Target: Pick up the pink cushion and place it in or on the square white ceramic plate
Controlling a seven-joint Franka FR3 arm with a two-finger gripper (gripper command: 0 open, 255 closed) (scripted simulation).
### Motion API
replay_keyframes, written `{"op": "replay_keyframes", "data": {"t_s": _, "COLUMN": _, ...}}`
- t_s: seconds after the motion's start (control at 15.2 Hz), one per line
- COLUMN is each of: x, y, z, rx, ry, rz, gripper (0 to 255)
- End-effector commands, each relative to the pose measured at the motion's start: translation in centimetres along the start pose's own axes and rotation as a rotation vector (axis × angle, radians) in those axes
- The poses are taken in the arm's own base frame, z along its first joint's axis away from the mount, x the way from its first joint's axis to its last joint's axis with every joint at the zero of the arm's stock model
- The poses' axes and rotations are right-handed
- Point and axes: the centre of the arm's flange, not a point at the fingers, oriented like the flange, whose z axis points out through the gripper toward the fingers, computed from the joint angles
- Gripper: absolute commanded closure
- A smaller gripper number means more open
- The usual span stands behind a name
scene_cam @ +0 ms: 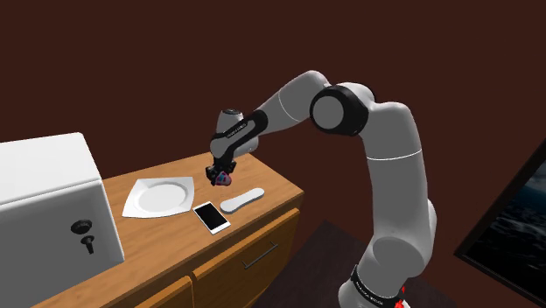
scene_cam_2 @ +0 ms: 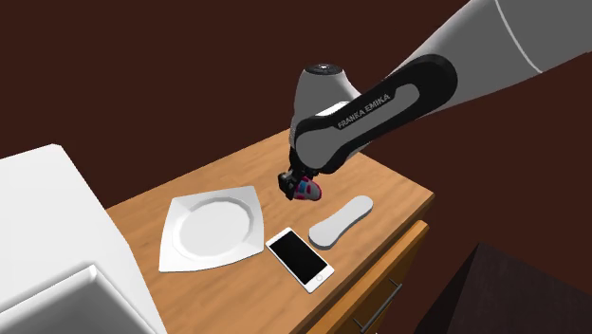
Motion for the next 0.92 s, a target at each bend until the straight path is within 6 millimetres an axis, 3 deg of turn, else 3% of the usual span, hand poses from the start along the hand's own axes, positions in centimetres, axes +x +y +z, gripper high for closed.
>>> {"op": "replay_keyframes", "data": {"t_s": 0.0, "x": 0.2, "y": 0.0, "z": -1.1, "rx": 0.0, "ry": 0.0, "rz": 0.0, "gripper": 255}}
{"op": "replay_keyframes", "data": {"t_s": 0.66, "x": 1.0, "y": -0.2, "z": -5.9, "rx": 0.0, "ry": 0.0, "rz": 0.0, "gripper": 255}}
{"op": "replay_keyframes", "data": {"t_s": 0.86, "x": 2.3, "y": -3.9, "z": -5.4, "rx": 0.0, "ry": 0.0, "rz": 0.0, "gripper": 255}}
